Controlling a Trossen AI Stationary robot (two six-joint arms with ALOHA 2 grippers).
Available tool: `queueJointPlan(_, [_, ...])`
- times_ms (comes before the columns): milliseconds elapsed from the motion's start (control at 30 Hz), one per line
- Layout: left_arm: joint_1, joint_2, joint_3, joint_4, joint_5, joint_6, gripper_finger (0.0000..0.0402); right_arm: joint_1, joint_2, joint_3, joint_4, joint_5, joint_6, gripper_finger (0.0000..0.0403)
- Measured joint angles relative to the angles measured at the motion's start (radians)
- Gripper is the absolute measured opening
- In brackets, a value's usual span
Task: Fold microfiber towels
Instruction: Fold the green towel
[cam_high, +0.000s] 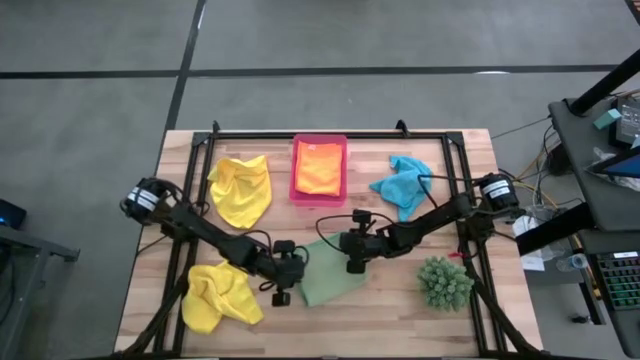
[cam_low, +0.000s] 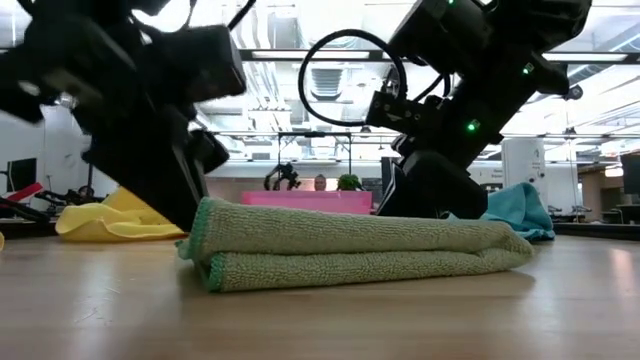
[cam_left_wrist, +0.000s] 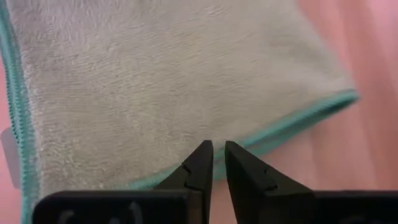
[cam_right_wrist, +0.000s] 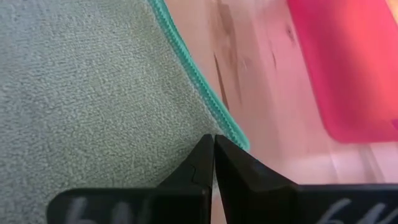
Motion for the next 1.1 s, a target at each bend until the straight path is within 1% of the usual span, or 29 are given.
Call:
queueJointPlan(100, [-0.001, -0.039, 0.000, -0.026, 0.009, 0.001, 0.0027, 0.000, -0.013, 0.000, -0.009, 0.009, 0.001, 0.0009])
queueJointPlan(167, [-0.001, -0.056, 0.001, -0.037, -0.002, 0.002, 0.0027, 0.000, -0.023, 0.000, -0.008, 0.016, 0.002, 0.0009])
queueJointPlan(233, [-0.001, -0.064, 0.001, -0.061, -0.050, 0.005, 0.0027, 0.001, -0.031, 0.000, -0.003, 0.016, 0.004, 0.0009])
queueJointPlan(367, [0.000, -0.056, 0.000, -0.074, -0.180, 0.013, 0.0027, 0.001, -0.035, 0.000, 0.007, 0.016, 0.017, 0.0009])
queueJointPlan(433, [0.001, -0.040, -0.001, -0.090, -0.221, 0.008, 0.0027, 0.001, -0.028, 0.000, 0.022, 0.016, 0.018, 0.0009])
queueJointPlan(500, [0.001, -0.021, -0.002, -0.099, -0.240, 0.003, 0.0027, 0.000, -0.015, 0.000, 0.035, 0.015, 0.018, 0.0009])
queueJointPlan(633, [0.001, 0.009, -0.002, -0.102, -0.241, 0.001, 0.0027, 0.000, 0.003, -0.001, 0.016, 0.015, 0.017, 0.0009])
queueJointPlan(833, [0.001, 0.012, -0.002, -0.156, -0.241, 0.000, 0.0027, -0.003, 0.001, -0.024, 0.001, 0.035, 0.023, 0.0009])
queueJointPlan(967, [0.001, 0.009, 0.002, -0.180, -0.241, 0.001, 0.0027, -0.004, -0.008, -0.024, -0.008, 0.044, 0.023, 0.0009])
queueJointPlan(1100, [0.001, -0.021, 0.013, -0.188, -0.239, 0.002, 0.0027, 0.000, -0.033, -0.011, -0.037, 0.044, 0.024, 0.0009])
